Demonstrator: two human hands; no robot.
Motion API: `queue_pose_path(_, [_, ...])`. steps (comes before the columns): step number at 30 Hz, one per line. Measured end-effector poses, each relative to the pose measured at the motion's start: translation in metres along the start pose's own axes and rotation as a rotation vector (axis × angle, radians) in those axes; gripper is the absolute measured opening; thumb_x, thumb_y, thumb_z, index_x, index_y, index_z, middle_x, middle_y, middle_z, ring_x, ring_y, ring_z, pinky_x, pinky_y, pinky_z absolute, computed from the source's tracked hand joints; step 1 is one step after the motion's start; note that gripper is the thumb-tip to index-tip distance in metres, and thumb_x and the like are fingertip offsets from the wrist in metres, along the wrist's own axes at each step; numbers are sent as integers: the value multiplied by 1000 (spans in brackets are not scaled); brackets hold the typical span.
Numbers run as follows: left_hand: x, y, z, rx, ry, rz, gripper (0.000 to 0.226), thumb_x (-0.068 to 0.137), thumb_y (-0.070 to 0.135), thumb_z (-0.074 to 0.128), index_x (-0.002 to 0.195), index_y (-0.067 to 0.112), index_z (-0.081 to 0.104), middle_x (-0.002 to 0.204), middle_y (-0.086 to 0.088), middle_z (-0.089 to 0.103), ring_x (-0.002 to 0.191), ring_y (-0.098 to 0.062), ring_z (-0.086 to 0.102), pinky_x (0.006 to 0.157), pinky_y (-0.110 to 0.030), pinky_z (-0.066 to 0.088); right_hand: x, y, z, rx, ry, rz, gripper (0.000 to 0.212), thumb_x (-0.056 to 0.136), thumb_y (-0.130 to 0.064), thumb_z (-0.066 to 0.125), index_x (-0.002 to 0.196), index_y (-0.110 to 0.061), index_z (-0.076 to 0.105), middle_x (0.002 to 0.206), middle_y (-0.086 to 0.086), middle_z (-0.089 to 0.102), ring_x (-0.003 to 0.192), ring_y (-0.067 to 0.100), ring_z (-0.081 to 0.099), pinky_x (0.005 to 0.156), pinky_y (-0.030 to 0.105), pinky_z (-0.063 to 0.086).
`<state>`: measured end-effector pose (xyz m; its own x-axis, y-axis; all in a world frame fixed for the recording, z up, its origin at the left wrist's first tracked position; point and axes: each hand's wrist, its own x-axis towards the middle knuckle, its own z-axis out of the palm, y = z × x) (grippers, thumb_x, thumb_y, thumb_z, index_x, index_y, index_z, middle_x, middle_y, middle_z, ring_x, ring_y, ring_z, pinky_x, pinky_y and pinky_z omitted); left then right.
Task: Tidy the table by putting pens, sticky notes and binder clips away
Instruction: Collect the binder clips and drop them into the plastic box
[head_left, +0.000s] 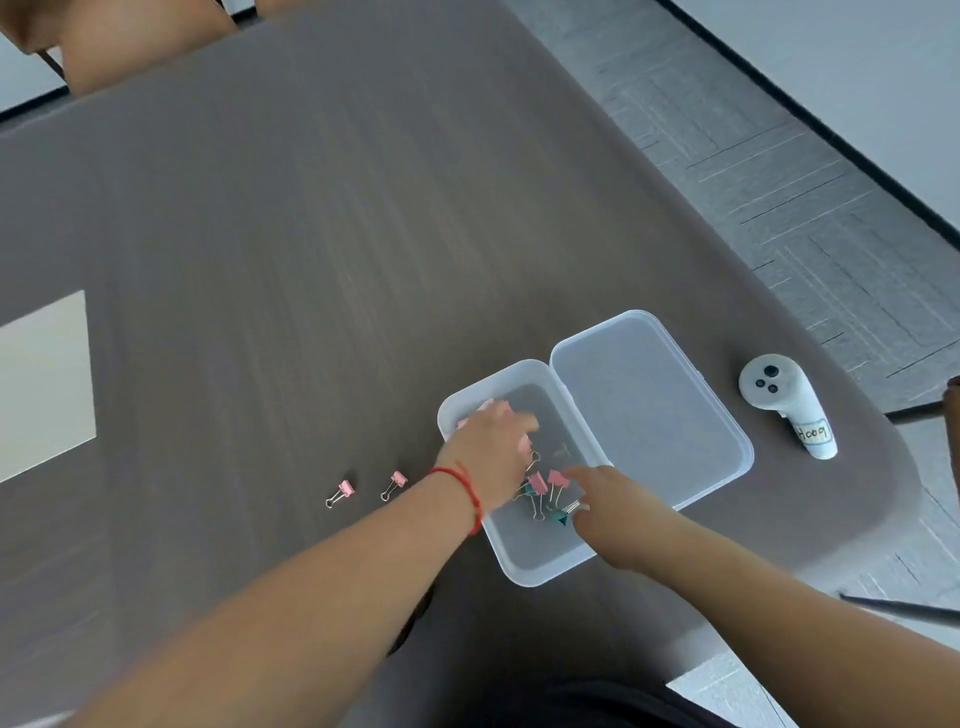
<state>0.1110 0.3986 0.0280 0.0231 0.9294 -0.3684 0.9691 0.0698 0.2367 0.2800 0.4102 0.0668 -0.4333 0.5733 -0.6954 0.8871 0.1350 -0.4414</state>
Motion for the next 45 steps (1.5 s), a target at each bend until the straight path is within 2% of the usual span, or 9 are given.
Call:
queue_pose_path(4, [-19, -70, -27, -279, 492, -364, 12, 86, 15, 50, 89, 11, 61, 93, -11, 61, 91, -31, 55, 79, -35, 46, 4, -29, -4, 161, 177, -185, 40, 94, -14, 45, 130, -29, 51, 132, -3, 51, 112, 16, 55, 91, 25, 42])
queue_pose_path(9, [-63, -154, 7, -173, -12, -823, 52, 84, 41, 62, 129, 21, 49, 128, -17, 45, 116, -40, 48, 98, -45, 44, 22, -79, 10, 14, 263, -502, 34, 95, -16, 47, 127, -26, 52, 125, -1, 53, 113, 17, 52, 90, 35, 46])
queue_pose_path(13, [-91, -169, 46, -231, -116, -737, 54, 83, 34, 68, 131, 25, 45, 128, -12, 39, 118, -36, 42, 99, -43, 43, 49, -123, 38, -176, 143, -707, 38, 91, -4, 49, 126, -19, 56, 119, 5, 56, 103, 24, 58, 86, 38, 50])
queue_pose_path(21, [-98, -175, 67, -266, -22, -641, 18, 93, 18, 52, 110, 11, 54, 113, -13, 51, 104, -33, 51, 90, -43, 47, 108, -156, 92, -694, -23, -517, 55, 75, 4, 64, 125, -7, 47, 119, 15, 43, 103, 35, 53, 66, 39, 40])
queue_pose_path(28, [-119, -170, 36, -666, 262, -754, 13, 89, 28, 55, 95, 17, 57, 97, -3, 63, 84, -20, 59, 63, -26, 41, 118, -160, 104, -696, -3, -519, 28, 85, 2, 54, 112, -1, 53, 112, 17, 51, 101, 36, 58, 70, 39, 43])
queue_pose_path(32, [-108, -146, -13, -790, 324, -573, 8, 89, 27, 58, 89, 19, 55, 85, 5, 61, 64, 2, 56, 61, -17, 40, 101, -159, 62, -542, 141, -471, 26, 86, -15, 56, 112, -10, 54, 108, 10, 55, 98, 32, 61, 66, 34, 39])
queue_pose_path(35, [-90, -117, -46, -823, 326, -369, 12, 88, 24, 60, 80, 24, 51, 76, 11, 55, 65, -2, 51, 67, -21, 42, 76, -138, 19, -340, 312, -444, 14, 86, -24, 53, 99, -20, 57, 97, -2, 57, 83, 23, 60, 64, 31, 45])
queue_pose_path(40, [-50, -59, -53, -738, 189, -162, 12, 88, 28, 61, 89, 17, 57, 86, -2, 62, 71, -15, 51, 71, -30, 45, 51, -82, -10, -203, 350, -180, 6, 82, -30, 56, 87, -31, 53, 90, -12, 57, 74, 14, 56, 69, 28, 48])
queue_pose_path(45, [-24, -21, -26, -253, 39, -30, 20, 91, 30, 52, 104, 17, 59, 109, -7, 64, 100, -28, 59, 82, -33, 45, 44, -34, 1, -303, 249, 13, 18, 86, -27, 56, 103, -26, 62, 100, -4, 64, 87, 21, 65, 78, 34, 55])
